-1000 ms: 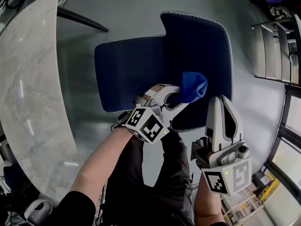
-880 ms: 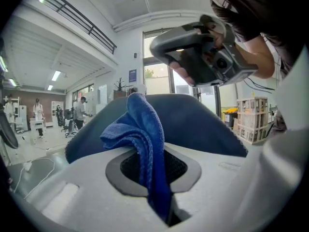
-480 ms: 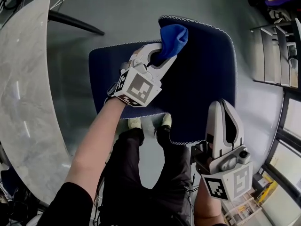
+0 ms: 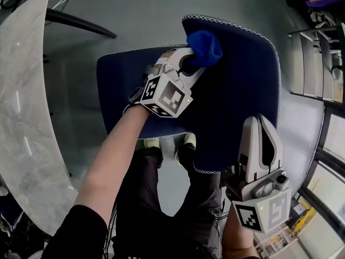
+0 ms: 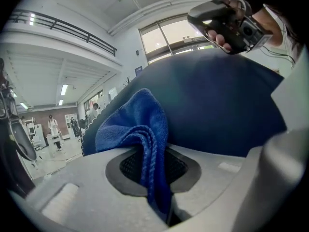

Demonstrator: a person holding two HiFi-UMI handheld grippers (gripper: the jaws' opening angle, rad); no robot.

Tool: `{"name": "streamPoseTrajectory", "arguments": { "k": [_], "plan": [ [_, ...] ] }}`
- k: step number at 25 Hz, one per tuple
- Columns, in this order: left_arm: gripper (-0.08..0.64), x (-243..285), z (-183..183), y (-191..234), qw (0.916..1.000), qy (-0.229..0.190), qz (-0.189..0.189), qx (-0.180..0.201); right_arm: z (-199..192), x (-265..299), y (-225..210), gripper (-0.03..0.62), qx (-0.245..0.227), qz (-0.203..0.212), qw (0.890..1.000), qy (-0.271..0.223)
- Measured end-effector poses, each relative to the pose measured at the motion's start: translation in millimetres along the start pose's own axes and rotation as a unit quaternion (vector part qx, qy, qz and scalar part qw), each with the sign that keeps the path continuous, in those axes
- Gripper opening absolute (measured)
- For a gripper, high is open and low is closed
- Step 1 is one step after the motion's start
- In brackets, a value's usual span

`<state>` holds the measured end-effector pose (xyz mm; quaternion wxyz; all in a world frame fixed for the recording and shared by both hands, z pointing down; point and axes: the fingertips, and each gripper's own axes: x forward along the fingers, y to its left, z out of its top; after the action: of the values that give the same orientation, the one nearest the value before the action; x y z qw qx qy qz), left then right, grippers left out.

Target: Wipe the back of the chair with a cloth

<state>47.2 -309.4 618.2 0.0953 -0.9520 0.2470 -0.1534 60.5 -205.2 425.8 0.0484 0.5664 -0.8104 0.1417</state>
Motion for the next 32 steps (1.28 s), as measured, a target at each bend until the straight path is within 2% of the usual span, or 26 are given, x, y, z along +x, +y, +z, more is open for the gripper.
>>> {"name": "streamPoseTrajectory", "arguments": {
  "k": [5,14,26,32],
  "plan": [
    [0.055,0.0,-7.4,-16.7,0.9997,-0.003,-0.018,-0.013,-2.0,1.8,-1.3,0.015,0.001,-0.004,1.0,-0.001],
    [0.055,-17.8,1.5,-92.5,0.9969,-0.002,-0.076,-0.023,-1.4,-19.6,-4.5,0.015,0.013,-0.013,1.0,0.001],
    [0.055,-65.1,6.0,-195.6,0.9867,0.021,-0.16,-0.021,-3.8,-51.5,7.8,0.015,0.029,-0.008,1.0,0.008],
    [0.055,-87.2,12.5,-222.6,0.9809,0.028,-0.189,-0.035,-0.9,-62.7,13.8,0.015,0.034,-0.006,0.999,0.014]
  ]
}}
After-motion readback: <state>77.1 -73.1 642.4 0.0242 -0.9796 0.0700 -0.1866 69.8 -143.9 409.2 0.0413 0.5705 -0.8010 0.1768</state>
